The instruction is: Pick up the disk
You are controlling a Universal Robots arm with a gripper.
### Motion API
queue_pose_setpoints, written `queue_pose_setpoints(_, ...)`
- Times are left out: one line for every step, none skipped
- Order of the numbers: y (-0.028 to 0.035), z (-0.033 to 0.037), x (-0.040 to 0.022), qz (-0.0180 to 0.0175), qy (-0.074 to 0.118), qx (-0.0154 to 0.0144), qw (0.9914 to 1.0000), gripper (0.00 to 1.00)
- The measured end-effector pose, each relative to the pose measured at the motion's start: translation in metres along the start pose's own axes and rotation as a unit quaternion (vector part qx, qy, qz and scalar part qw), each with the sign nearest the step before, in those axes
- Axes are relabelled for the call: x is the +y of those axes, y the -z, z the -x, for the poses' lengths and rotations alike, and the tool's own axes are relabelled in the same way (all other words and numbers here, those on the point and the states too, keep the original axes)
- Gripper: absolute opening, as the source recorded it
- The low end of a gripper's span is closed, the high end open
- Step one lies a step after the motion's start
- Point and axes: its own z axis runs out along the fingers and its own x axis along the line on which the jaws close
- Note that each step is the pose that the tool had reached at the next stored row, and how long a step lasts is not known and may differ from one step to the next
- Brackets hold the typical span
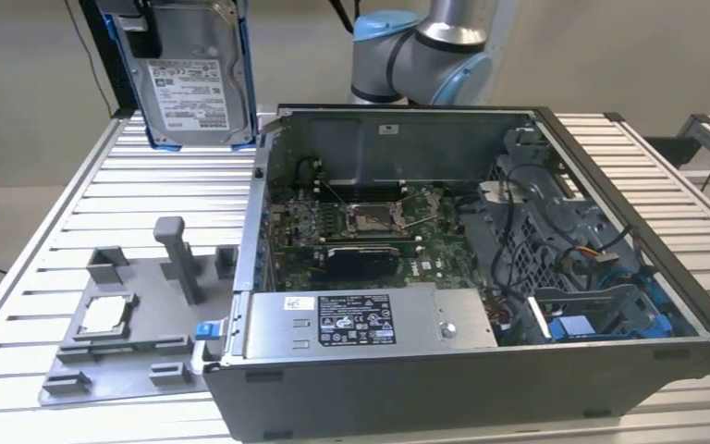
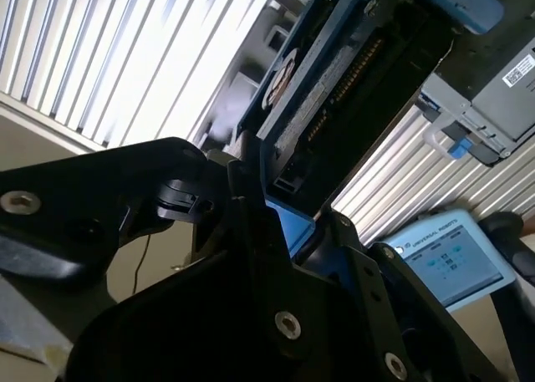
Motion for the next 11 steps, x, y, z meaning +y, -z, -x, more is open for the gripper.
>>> queue_pose_setpoints(0.0001, -0.0002, -0.0047, 0.0002, 0.0, 0.0, 1.0, 0.0)
queue_pose_setpoints(0.0001, -0.0003, -0.0091, 0.0004, 0.0, -0.0001, 1.0, 0.0)
queue_pose_setpoints(0.0003, -0.0005, -0.0133, 0.0007, 0.0, -0.0001, 1.0, 0.0)
queue_pose_setpoints(0.0004, -0.0007, -0.0179, 0.001, 0.0, -0.0001, 1.0, 0.0)
queue_pose_setpoints(0.0004, -0.001, -0.0225, 0.0013, 0.0, -0.0001, 1.0, 0.0)
queue_pose_setpoints(0.0006, -0.0012, -0.0273, 0.0017, 0.0, -0.0001, 1.0, 0.0)
queue_pose_setpoints(0.0007, -0.0015, -0.0317, 0.002, 0.0, -0.0001, 1.0, 0.0)
queue_pose_setpoints(0.0008, -0.0017, -0.036, 0.0023, 0.0, -0.0001, 1.0, 0.0)
queue_pose_setpoints(0.0009, -0.0019, -0.0407, 0.0026, 0.0, -0.0001, 1.0, 0.0)
queue_pose_setpoints(0.001, -0.0022, -0.0454, 0.0027, 0.0, -0.0001, 1.0, 0.0)
queue_pose_setpoints(0.001, -0.0024, -0.0499, 0.0028, 0.0, -0.0002, 1.0, 0.0)
